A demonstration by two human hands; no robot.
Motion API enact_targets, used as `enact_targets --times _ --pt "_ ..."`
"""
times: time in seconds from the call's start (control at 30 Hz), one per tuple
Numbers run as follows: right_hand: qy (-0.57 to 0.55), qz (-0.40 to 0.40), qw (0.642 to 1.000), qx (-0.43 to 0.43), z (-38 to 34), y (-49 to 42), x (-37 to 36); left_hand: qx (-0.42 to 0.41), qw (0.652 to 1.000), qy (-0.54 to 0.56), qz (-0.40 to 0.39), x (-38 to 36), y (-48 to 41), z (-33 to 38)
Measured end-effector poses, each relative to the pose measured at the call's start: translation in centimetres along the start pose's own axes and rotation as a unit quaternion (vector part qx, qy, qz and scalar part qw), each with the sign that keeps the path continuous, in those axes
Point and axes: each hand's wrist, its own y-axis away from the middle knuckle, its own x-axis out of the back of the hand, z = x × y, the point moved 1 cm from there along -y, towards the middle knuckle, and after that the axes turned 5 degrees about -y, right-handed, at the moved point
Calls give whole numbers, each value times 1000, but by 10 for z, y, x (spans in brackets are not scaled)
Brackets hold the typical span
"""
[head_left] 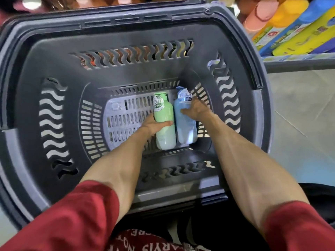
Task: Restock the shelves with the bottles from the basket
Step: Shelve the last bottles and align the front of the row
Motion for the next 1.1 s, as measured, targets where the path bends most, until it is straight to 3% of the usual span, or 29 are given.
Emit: enact_targets --times 0.17,0.4,0.57,0.67,0.83,1.1 --pt "-87 -4 996 -18 8 -2 -22 37 998 -53 7 28 13 -18" --pt "-163 -21 985 -56 20 -18 -35 54 998 -26 34 59 31 -35" --pt "-166 -26 984 -66 24 -24 -39 54 997 -16 55 64 36 -35" --pt "-154 -11 986 -67 24 -23 -38 59 996 -56 21 68 41 -29" --pt "-164 -19 986 -20 16 -12 -33 63 998 -25 8 75 56 -26" --pt "-202 27 979 -8 -24 69 22 63 997 -24 24 99 152 20"
